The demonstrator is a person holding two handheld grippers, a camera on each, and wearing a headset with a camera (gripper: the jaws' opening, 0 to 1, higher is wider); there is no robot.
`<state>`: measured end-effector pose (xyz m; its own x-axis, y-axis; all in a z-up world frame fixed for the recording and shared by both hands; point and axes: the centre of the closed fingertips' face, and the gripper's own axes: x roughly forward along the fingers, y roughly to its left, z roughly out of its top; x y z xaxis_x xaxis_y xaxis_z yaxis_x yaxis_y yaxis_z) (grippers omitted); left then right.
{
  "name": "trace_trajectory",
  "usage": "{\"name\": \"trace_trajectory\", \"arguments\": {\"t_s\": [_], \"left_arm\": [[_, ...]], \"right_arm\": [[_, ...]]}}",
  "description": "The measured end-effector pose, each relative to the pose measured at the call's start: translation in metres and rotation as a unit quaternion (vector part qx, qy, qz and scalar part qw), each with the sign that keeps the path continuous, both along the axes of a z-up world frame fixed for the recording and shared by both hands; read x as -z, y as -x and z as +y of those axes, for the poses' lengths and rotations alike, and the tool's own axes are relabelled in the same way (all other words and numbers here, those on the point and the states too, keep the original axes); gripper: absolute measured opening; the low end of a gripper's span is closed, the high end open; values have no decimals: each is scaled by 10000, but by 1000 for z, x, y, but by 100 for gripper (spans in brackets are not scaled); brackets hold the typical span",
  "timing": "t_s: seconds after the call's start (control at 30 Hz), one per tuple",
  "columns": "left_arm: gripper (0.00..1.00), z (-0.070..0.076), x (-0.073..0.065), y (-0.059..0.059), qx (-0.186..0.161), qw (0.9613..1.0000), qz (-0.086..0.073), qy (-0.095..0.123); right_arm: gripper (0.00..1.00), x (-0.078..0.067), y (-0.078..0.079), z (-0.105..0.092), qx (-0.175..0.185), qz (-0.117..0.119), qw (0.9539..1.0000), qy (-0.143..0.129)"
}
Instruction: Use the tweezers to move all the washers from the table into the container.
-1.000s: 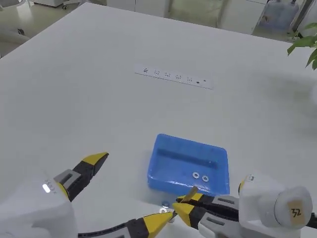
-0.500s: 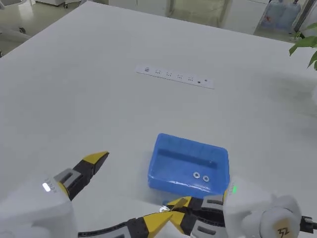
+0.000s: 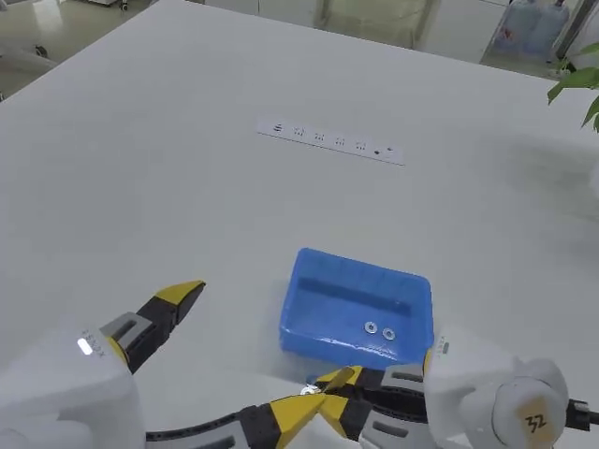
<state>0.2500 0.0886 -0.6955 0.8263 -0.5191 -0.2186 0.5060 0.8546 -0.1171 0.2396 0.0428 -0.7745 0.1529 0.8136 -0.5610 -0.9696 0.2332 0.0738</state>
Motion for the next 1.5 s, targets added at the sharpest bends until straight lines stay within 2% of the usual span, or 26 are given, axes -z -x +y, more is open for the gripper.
{"name": "trace_trajectory", "arguments": {"t_s": [0.4,0.5,0.57,0.7,0.8,0.93,1.03,1.1,1.23,1.33,1.4,1.5], "left_arm": [[89,0,0,0,4,10000,7,11],[89,-1,1,0,11,10000,16,1],[89,-1,1,0,18,10000,16,-1],[89,-1,0,0,25,10000,6,-6],[89,-1,0,0,14,10000,5,10],[89,-1,0,0,10,10000,0,12],[89,-1,-1,0,12,10000,-10,7],[89,-1,-1,1,19,10000,-11,28],[89,-1,-1,0,17,10000,-8,20],[89,-1,-1,1,25,10000,-19,19],[89,-1,-1,1,19,10000,-20,18],[89,-1,-1,1,11,10000,-24,35]], "right_arm": [[3,0,4,3,-111,64,9999,0],[3,2,5,4,-203,-59,9997,89],[2,1,7,4,-352,-257,9989,177],[2,0,8,5,-369,-285,9986,250],[2,-10,4,4,-251,-193,9995,54],[2,-28,-7,2,-25,-173,9996,-220],[2,-48,-18,1,98,-173,9985,-502],[2,-57,-25,-1,171,-209,9979,-586],[2,-74,-46,-9,423,-287,9955,-799],[2,-78,-61,-13,690,-228,9933,-902],[2,-74,-70,-16,845,-138,9928,-834],[2,-70,-79,-19,976,-181,9924,-734]]}}
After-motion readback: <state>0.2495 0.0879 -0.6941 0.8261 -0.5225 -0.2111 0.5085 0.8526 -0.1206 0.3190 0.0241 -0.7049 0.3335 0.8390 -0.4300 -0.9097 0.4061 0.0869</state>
